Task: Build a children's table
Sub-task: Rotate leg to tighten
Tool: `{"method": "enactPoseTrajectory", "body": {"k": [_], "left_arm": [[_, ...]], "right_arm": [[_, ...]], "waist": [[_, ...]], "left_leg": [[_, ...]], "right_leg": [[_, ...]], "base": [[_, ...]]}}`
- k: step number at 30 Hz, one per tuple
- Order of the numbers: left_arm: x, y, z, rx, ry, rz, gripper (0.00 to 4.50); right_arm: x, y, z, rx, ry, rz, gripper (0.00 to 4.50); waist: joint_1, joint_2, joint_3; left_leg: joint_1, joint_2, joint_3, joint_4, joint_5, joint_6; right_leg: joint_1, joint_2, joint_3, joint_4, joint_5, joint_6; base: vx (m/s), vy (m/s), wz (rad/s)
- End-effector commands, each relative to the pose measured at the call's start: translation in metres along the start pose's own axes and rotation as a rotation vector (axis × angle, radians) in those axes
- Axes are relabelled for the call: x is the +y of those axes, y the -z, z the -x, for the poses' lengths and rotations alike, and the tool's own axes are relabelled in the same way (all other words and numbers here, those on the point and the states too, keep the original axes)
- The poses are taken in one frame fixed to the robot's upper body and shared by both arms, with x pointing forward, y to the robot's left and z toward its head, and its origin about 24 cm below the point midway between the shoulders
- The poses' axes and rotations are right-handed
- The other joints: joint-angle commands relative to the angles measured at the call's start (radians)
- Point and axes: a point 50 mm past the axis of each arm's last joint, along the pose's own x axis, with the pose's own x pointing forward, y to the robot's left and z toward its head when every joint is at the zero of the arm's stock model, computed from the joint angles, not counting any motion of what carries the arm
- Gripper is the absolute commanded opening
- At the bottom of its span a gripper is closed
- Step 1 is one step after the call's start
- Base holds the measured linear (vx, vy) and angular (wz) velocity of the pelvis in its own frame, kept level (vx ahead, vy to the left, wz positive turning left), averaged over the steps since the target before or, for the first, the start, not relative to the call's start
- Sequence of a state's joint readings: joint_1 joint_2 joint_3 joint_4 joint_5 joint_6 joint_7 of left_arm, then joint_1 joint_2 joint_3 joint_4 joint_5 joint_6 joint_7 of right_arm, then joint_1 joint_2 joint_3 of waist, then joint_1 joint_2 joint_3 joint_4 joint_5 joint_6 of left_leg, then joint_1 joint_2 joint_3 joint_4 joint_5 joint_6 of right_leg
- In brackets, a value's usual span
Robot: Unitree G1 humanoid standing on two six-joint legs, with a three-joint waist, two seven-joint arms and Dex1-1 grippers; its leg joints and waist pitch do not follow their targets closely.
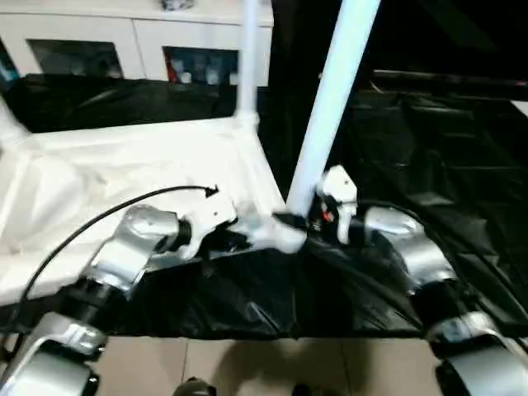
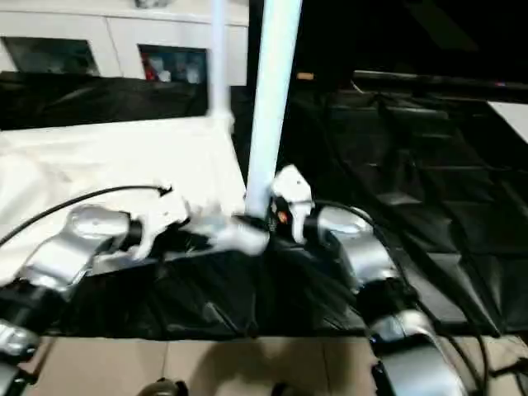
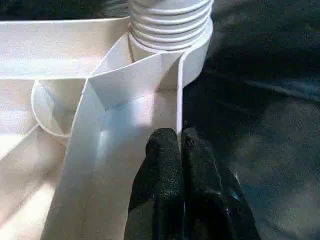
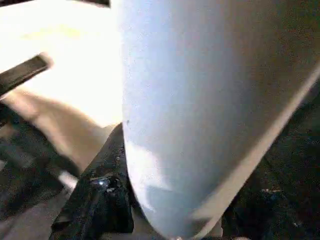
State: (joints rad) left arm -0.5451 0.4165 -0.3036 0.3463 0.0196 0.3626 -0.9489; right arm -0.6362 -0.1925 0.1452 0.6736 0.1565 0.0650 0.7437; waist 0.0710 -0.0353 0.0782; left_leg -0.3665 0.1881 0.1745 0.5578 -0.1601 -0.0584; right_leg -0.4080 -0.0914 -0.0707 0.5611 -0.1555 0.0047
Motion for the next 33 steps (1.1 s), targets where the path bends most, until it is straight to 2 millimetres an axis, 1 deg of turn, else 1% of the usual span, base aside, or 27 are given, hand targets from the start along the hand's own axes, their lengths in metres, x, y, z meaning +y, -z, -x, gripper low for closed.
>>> {"method": "enactPoseTrajectory", "body": {"k": [1,2,3,4,5,6,7,8,9,10,11,12,13,15,16,17,19,21,22,25,26,27,28,29,31,32,33], "left_arm": [[0.009,-0.027,0.007,-0.068,-0.108,-0.039,0.00],[0.008,-0.029,0.005,-0.072,-0.115,-0.037,0.00],[0.008,-0.029,0.005,-0.072,-0.115,-0.037,0.00],[0.002,-0.037,-0.001,-0.088,-0.140,-0.034,0.00],[-0.010,-0.050,-0.016,-0.109,-0.168,-0.047,0.00],[-0.013,-0.052,-0.020,-0.113,-0.174,-0.050,0.00],[-0.013,-0.052,-0.020,-0.111,-0.175,-0.050,0.00],[-0.014,-0.052,-0.023,-0.103,-0.178,-0.051,0.00],[-0.014,-0.051,-0.023,-0.099,-0.179,-0.055,0.00],[-0.014,-0.051,-0.023,-0.099,-0.179,-0.055,0.00],[-0.014,-0.050,-0.024,-0.091,-0.182,-0.055,0.00],[-0.013,-0.049,-0.024,-0.087,-0.182,-0.055,0.00],[-0.013,-0.048,-0.024,-0.085,-0.182,-0.055,0.00],[-0.012,-0.047,-0.024,-0.075,-0.189,-0.049,0.00],[-0.012,-0.046,-0.024,-0.071,-0.191,-0.050,0.00],[-0.011,-0.045,-0.023,-0.065,-0.196,-0.050,0.00],[-0.009,-0.042,-0.022,-0.058,-0.199,-0.050,0.00],[-0.009,-0.040,-0.021,-0.052,-0.197,-0.052,0.00],[-0.010,-0.039,-0.020,-0.049,-0.190,-0.055,0.00],[-0.011,-0.036,-0.019,-0.044,-0.174,-0.063,0.00],[-0.011,-0.035,-0.019,-0.043,-0.170,-0.064,0.00],[-0.010,-0.034,-0.019,-0.043,-0.174,-0.064,0.00],[-0.010,-0.033,-0.018,-0.043,-0.175,-0.063,0.00],[-0.009,-0.033,-0.018,-0.044,-0.173,-0.062,0.00],[-0.009,-0.032,-0.017,-0.049,-0.165,-0.067,0.00],[-0.009,-0.032,-0.016,-0.058,-0.149,-0.080,0.00],[-0.009,-0.031,-0.015,-0.061,-0.139,-0.088,0.00]], "right_arm": [[-0.009,0.034,0.007,0.143,0.165,-0.102,1.90],[-0.010,0.034,0.005,0.145,0.190,-0.110,1.90],[-0.010,0.034,0.005,0.145,0.190,-0.110,1.90],[-0.012,0.034,-0.002,0.143,0.264,-0.142,1.89],[-0.012,0.032,-0.015,0.134,0.382,-0.195,1.89],[-0.011,0.030,-0.018,0.127,0.399,-0.205,1.89],[-0.010,0.029,-0.019,0.124,0.399,-0.207,1.89],[-0.009,0.027,-0.021,0.115,0.401,-0.216,1.89],[-0.008,0.026,-0.023,0.111,0.398,-0.219,1.89],[-0.008,0.026,-0.023,0.111,0.398,-0.219,1.89],[-0.006,0.025,-0.026,0.105,0.396,-0.220,1.89],[-0.005,0.024,-0.027,0.101,0.393,-0.217,1.89],[-0.004,0.023,-0.028,0.098,0.392,-0.215,1.89],[-0.003,0.023,-0.031,0.095,0.400,-0.219,1.89],[-0.002,0.022,-0.032,0.093,0.398,-0.219,1.89],[-0.001,0.021,-0.034,0.091,0.396,-0.219,1.89],[0.001,0.021,-0.036,0.093,0.381,-0.210,1.89],[0.001,0.020,-0.037,0.097,0.374,-0.202,1.89],[0.002,0.020,-0.037,0.097,0.366,-0.200,1.89],[0.003,0.015,-0.040,0.069,0.335,-0.205,1.89],[0.003,0.014,-0.041,0.064,0.334,-0.203,2.24],[0.003,0.012,-0.042,0.059,0.331,-0.207,2.45],[0.003,0.010,-0.043,0.048,0.329,-0.210,2.59],[0.002,0.008,-0.043,0.036,0.325,-0.215,2.59],[0.002,0.006,-0.044,0.026,0.320,-0.221,2.62],[0.001,0.003,-0.044,0.015,0.316,-0.218,2.95],[0.001,0.002,-0.044,0.009,0.312,-0.218,3.03]], "waist": [[-0.001,0.014,-0.054],[-0.006,0.017,-0.056],[-0.004,0.017,-0.057],[-0.003,0.017,-0.058],[-0.011,0.024,-0.060],[-0.013,0.022,-0.060],[-0.007,0.022,-0.063],[-0.006,0.023,-0.066],[-0.005,0.025,-0.068],[-0.005,0.023,-0.069],[-0.003,0.026,-0.069],[-0.004,0.025,-0.070],[-0.004,0.023,-0.073],[-0.003,0.024,-0.074],[-0.004,0.024,-0.072],[-0.005,0.023,-0.070],[-0.006,0.025,-0.068],[-0.007,0.026,-0.068],[-0.009,0.019,-0.070],[-0.008,0.020,-0.073],[-0.009,0.018,-0.074],[-0.007,0.019,-0.076],[-0.008,0.019,-0.076],[-0.010,0.020,-0.077],[-0.004,0.021,-0.080],[-0.003,0.021,-0.082],[-0.001,0.024,-0.081]], "left_leg": [[0.022,0.040,-0.025,-0.083,-0.489,-0.056],[0.019,0.041,-0.022,-0.082,-0.464,-0.056],[0.018,0.040,-0.020,-0.081,-0.455,-0.052],[0.020,0.039,-0.017,-0.079,-0.446,-0.047],[0.013,0.043,-0.017,-0.080,-0.416,-0.056],[0.011,0.041,-0.018,-0.080,-0.405,-0.056],[0.013,0.037,-0.014,-0.076,-0.376,-0.048],[0.010,0.037,-0.011,-0.073,-0.345,-0.036],[0.009,0.037,-0.010,-0.072,-0.329,-0.033],[0.008,0.036,-0.009,-0.071,-0.315,-0.027],[0.010,0.034,-0.005,-0.065,-0.299,-0.014],[0.010,0.034,-0.003,-0.063,-0.295,-0.011],[0.004,0.032,-0.004,-0.062,-0.265,-0.005],[0.004,0.034,-0.003,-0.060,-0.234,0.000],[0.004,0.034,-0.003,-0.061,-0.237,0.000],[0.006,0.035,-0.002,-0.063,-0.266,-0.006],[0.009,0.036,-0.004,-0.066,-0.305,-0.018],[0.011,0.037,-0.006,-0.067,-0.323,-0.026],[0.011,0.036,-0.005,-0.067,-0.323,-0.027],[0.008,0.036,-0.006,-0.066,-0.302,-0.022],[0.007,0.036,-0.006,-0.065,-0.291,-0.020],[0.008,0.037,-0.006,-0.064,-0.285,-0.019],[0.007,0.037,-0.005,-0.064,-0.281,-0.018],[0.008,0.036,-0.005,-0.063,-0.272,-0.015],[0.010,0.036,-0.002,-0.058,-0.261,-0.010],[0.008,0.036,-0.002,-0.059,-0.244,-0.009],[0.009,0.036,-0.002,-0.058,-0.234,-0.004]], "right_leg": [[0.023,-0.060,0.037,-0.074,-0.507,-0.153],[0.025,-0.058,0.039,-0.068,-0.446,-0.174],[0.027,-0.057,0.038,-0.067,-0.435,-0.176],[0.026,-0.056,0.040,-0.067,-0.420,-0.178],[0.031,-0.057,0.044,-0.054,-0.348,-0.209],[0.034,-0.057,0.042,-0.055,-0.347,-0.210],[0.036,-0.057,0.040,-0.055,-0.335,-0.206],[0.037,-0.054,0.042,-0.052,-0.289,-0.209],[0.039,-0.052,0.042,-0.047,-0.257,-0.214],[0.039,-0.050,0.042,-0.045,-0.231,-0.219],[0.037,-0.048,0.044,-0.039,-0.191,-0.233],[0.036,-0.046,0.045,-0.038,-0.179,-0.238],[0.046,-0.047,0.043,-0.031,-0.150,-0.248],[0.046,-0.047,0.043,-0.027,-0.120,-0.257],[0.046,-0.046,0.042,-0.027,-0.126,-0.259],[0.045,-0.046,0.042,-0.032,-0.175,-0.253],[0.042,-0.047,0.042,-0.038,-0.236,-0.238],[0.040,-0.045,0.043,-0.039,-0.256,-0.229],[0.042,-0.045,0.043,-0.039,-0.256,-0.226],[0.043,-0.047,0.043,-0.036,-0.238,-0.228],[0.045,-0.048,0.043,-0.034,-0.226,-0.231],[0.045,-0.049,0.043,-0.033,-0.217,-0.234],[0.045,-0.048,0.043,-0.032,-0.210,-0.237],[0.046,-0.047,0.043,-0.029,-0.196,-0.246],[0.045,-0.050,0.045,-0.029,-0.174,-0.259],[0.048,-0.048,0.044,-0.025,-0.153,-0.261],[0.047,-0.046,0.043,-0.023,-0.131,-0.266]], "base": [[0.000,0.000,0.00],[0.000,0.000,0.00],[0.000,0.000,0.00],[0.000,0.000,0.00],[0.000,0.000,0.00],[0.000,0.000,0.00],[0.000,0.000,0.00],[0.000,0.000,0.00],[0.056,-0.008,0.02],[0.063,-0.013,0.04],[0.063,-0.013,0.04],[0.061,-0.022,0.05],[0.000,0.000,0.00],[0.000,0.000,0.00],[0.000,0.000,0.00],[0.000,0.000,0.00],[0.000,0.000,0.00],[0.000,0.000,0.00],[0.000,0.000,0.00],[0.000,0.000,0.00],[0.000,0.000,0.00],[0.000,0.000,0.00],[0.000,0.000,0.00],[0.000,0.000,0.00],[0.000,0.000,0.00],[0.000,0.000,0.00],[0.000,0.000,0.00]]}}
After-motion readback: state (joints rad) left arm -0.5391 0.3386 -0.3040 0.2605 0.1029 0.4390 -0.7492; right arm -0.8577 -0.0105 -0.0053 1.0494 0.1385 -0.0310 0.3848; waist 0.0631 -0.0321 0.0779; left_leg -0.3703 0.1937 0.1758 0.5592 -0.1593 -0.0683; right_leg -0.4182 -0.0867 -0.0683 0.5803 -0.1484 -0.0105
